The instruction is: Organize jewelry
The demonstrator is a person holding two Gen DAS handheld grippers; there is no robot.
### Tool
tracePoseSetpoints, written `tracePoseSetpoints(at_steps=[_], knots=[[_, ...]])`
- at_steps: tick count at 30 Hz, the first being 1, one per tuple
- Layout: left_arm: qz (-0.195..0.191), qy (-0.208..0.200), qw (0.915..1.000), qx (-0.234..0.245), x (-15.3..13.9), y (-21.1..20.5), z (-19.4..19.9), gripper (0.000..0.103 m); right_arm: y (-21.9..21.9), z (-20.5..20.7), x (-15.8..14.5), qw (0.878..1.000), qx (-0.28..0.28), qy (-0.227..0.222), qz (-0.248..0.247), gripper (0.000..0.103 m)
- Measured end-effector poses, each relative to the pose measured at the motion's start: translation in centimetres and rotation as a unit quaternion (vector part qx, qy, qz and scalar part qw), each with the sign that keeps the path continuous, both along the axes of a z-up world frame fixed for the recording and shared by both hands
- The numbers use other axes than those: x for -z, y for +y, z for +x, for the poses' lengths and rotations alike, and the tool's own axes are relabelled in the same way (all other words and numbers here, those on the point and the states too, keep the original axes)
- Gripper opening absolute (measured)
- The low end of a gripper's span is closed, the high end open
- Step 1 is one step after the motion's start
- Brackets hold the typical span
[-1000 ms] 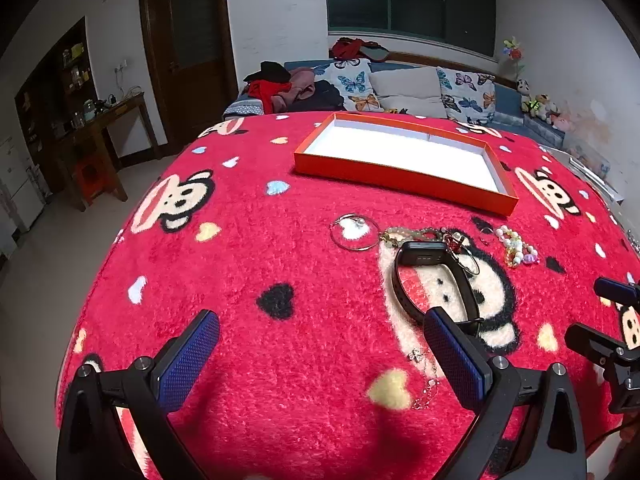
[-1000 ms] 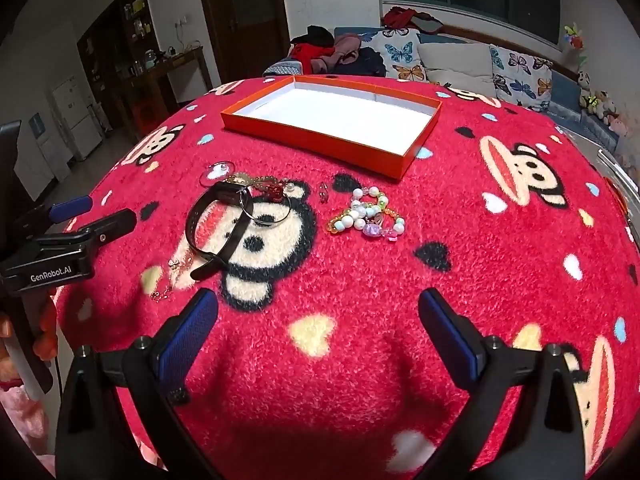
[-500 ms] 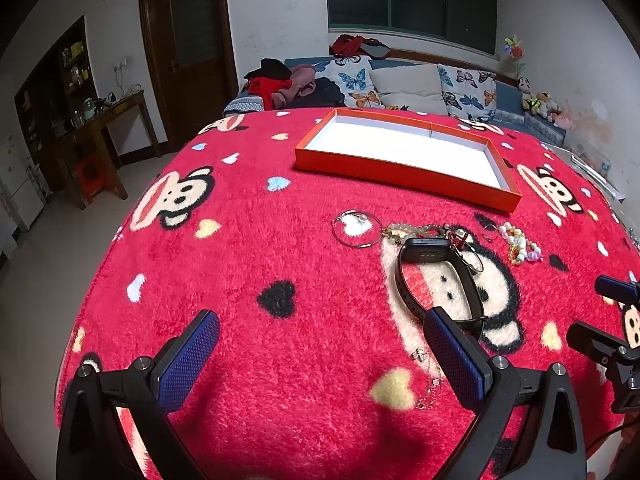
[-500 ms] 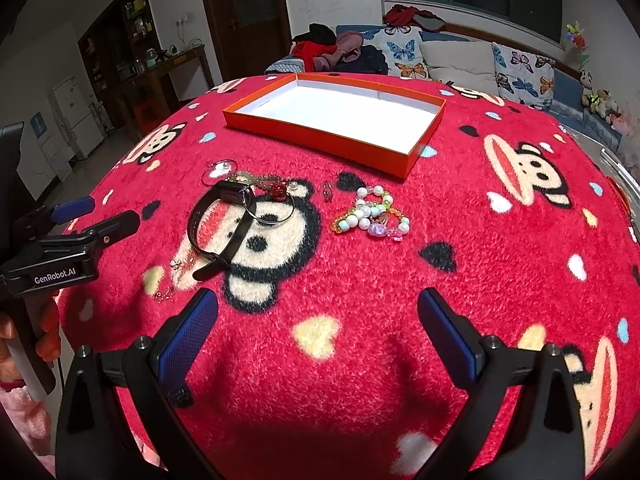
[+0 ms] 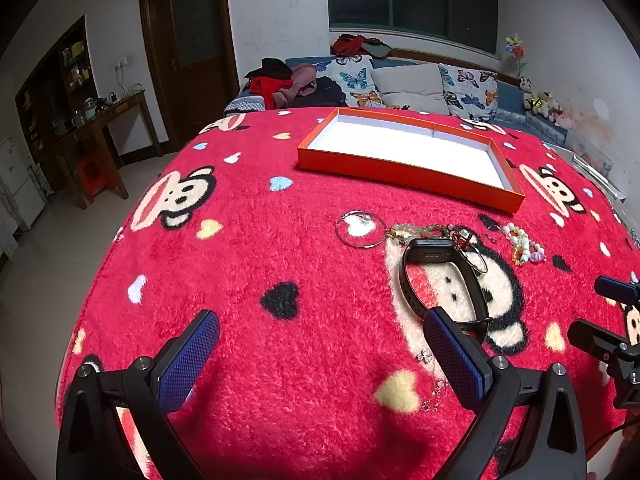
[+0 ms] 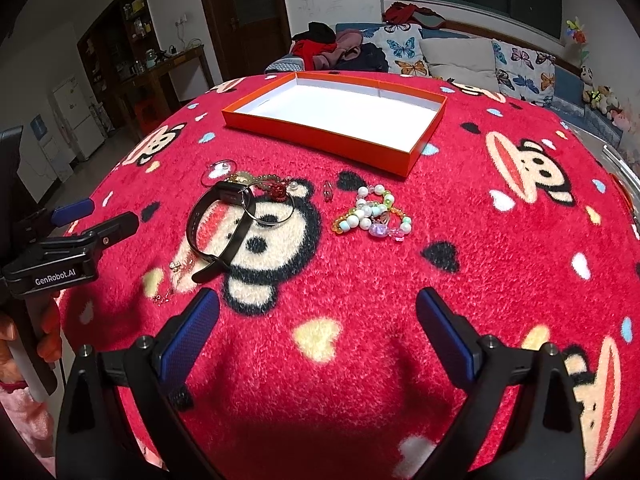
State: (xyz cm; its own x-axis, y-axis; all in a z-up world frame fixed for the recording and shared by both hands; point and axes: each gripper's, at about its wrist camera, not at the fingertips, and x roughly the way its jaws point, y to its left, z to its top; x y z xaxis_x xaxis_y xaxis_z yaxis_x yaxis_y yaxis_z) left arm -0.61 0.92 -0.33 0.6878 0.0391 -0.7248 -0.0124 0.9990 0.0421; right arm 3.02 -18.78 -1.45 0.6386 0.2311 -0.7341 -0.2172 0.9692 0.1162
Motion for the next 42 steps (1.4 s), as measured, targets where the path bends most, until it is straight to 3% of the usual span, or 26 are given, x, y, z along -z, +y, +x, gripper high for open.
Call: tracePoseSetpoints(at_steps=[23,30,42], knots=[[0.004,0.015,0.9998,0.011,0.7,-1.0,1.5,0.103,-0.4,1.8,0.8,1.0,-0.01,0.019,0.021,0.091],[0.002,0.017,0.9998,0.01,0.9,-0.7,1.9,0.103,0.3,3.0,0.8,0.998,-0.038,0.032,0.041,0.085],[0.005,0.023,0.9997,0.009,1.2,0.0,2.7,0.103,2.2,6.8,1.3,0.987,-0.133,0.061,0.069,0.074]])
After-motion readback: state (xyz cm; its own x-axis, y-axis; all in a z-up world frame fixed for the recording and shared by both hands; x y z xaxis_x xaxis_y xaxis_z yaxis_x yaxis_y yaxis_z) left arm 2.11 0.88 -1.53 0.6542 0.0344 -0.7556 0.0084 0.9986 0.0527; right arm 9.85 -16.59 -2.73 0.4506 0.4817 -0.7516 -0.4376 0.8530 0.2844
